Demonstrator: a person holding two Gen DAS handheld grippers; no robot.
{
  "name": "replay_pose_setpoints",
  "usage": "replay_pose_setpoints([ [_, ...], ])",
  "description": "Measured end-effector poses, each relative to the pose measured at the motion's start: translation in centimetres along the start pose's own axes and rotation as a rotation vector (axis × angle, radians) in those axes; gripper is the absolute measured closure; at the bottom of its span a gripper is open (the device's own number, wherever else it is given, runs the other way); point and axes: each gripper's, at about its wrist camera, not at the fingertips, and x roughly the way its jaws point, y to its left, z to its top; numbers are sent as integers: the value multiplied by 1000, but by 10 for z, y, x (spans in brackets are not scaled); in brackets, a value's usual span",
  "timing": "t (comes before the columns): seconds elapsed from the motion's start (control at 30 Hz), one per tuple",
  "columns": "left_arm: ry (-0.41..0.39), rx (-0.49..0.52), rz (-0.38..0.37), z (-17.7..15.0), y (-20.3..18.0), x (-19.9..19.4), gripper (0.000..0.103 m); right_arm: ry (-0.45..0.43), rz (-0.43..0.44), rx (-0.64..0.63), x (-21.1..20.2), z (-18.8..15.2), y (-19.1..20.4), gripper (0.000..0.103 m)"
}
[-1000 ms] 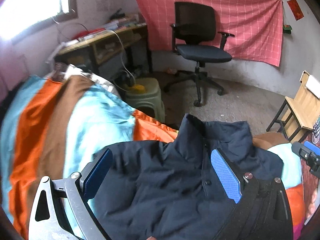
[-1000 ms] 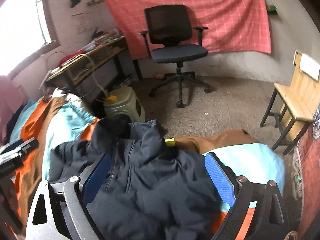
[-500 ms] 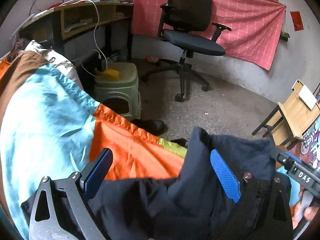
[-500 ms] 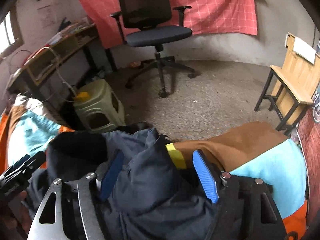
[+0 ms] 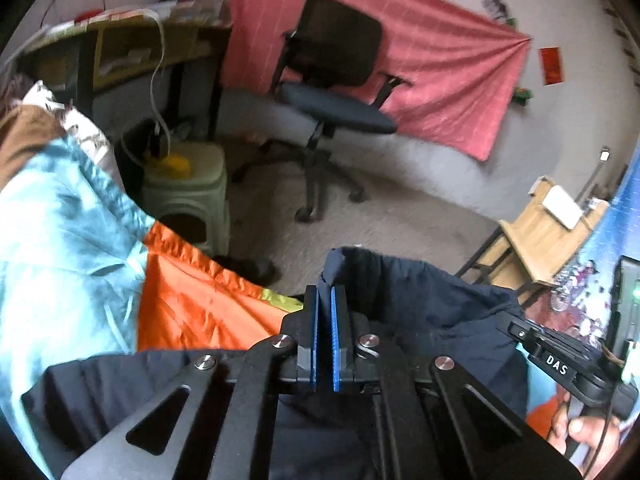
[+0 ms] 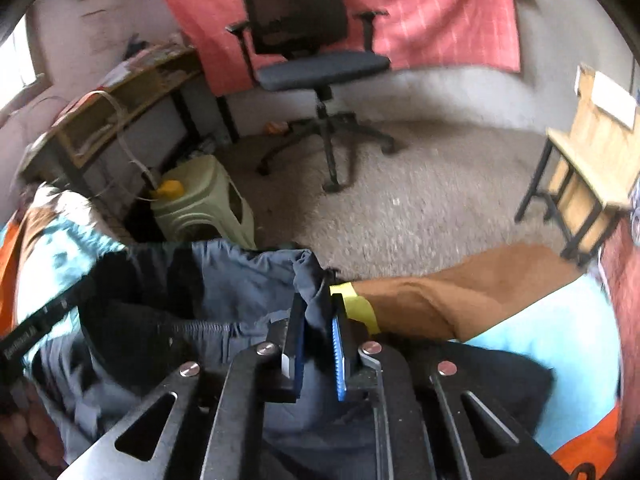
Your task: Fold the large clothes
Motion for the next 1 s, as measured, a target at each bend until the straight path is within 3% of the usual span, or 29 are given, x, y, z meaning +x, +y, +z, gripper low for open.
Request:
replay_pose_setpoints([
  [0.33, -81, 61, -44, -54, -31, -124, 101, -167, 131, -137, -123, -71, -18, 94],
  [0.57, -75, 90, -34, -128, -53, -179, 101, -229, 170, -209, -170, -133, -23, 94],
  [0.8, -32, 60, -34, -198, -57, -190, 101, -215, 170, -207, -176, -188, -34, 94],
  [1.0, 8, 47, 10, -218, -52, -159, 101, -151, 149, -161, -145, -215, -40, 94],
])
